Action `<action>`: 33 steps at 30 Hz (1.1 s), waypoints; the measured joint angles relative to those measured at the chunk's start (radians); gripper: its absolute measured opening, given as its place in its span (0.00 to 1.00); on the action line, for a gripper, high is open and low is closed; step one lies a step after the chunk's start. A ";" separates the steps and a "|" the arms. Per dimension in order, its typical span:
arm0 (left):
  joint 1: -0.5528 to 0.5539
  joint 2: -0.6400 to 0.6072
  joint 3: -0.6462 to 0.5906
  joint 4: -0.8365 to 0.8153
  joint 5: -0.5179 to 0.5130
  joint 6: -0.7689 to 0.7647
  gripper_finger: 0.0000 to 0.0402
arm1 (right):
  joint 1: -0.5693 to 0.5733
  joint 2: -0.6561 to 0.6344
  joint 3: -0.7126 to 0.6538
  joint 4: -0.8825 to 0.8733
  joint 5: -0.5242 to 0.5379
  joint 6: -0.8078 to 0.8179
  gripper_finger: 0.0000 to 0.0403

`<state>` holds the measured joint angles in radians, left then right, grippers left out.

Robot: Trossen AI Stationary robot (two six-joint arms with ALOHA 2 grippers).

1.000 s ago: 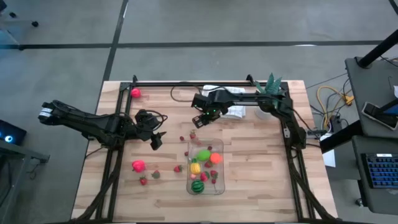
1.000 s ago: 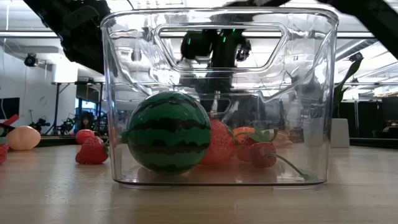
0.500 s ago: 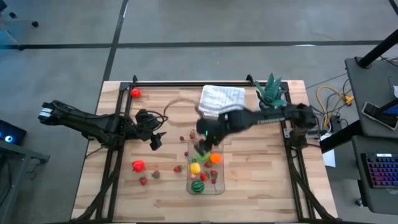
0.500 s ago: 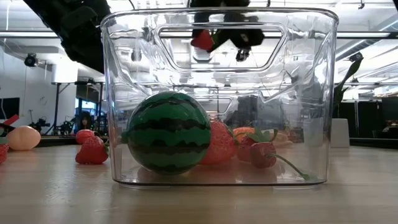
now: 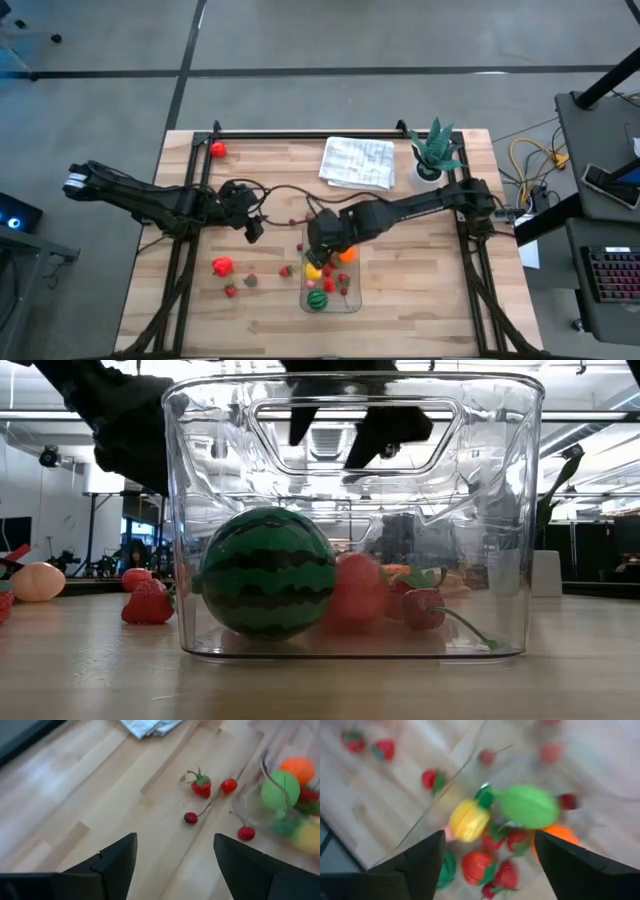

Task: Pick and placing Produce into tupperware
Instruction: Put the orange tomato into the transparent bin

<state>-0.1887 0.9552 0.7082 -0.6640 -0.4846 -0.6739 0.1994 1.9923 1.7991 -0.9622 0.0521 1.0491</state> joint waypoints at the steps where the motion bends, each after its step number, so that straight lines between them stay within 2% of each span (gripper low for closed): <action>1: 0.002 0.000 0.000 0.001 0.000 -0.039 0.62 | -0.004 -0.012 0.005 -0.022 0.033 0.014 0.76; 4: 0.033 0.000 0.006 -0.024 -0.027 -0.038 0.62 | -0.021 -0.059 0.024 -0.090 0.132 0.054 0.79; 7: 0.126 0.004 0.065 -0.146 -0.044 0.099 0.62 | -0.035 -0.108 0.038 -0.132 0.200 0.058 0.80; 12: 0.425 0.093 0.217 -0.380 0.107 0.301 0.62 | -0.056 -0.167 0.052 -0.164 0.235 0.012 0.78; 15: 0.616 0.190 0.286 -0.475 0.108 0.407 0.62 | -0.072 -0.180 0.052 -0.168 0.240 -0.021 0.77; 19: 0.829 0.302 0.346 -0.471 0.120 0.526 0.62 | -0.080 -0.181 0.049 -0.177 0.240 -0.063 0.76; 23: 0.978 0.402 0.393 -0.454 0.134 0.623 0.62 | -0.080 -0.182 0.047 -0.189 0.238 -0.085 0.76; 28: 1.110 0.514 0.420 -0.452 0.163 0.684 0.62 | -0.081 -0.182 0.046 -0.216 0.238 -0.085 0.76; 33: 1.181 0.619 0.423 -0.422 0.183 0.691 0.62 | -0.084 -0.182 0.046 -0.250 0.235 -0.097 0.77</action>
<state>0.9925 1.5743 1.1309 -1.0860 -0.3017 0.0174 0.1151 1.8099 1.8454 -1.2125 0.2870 0.9522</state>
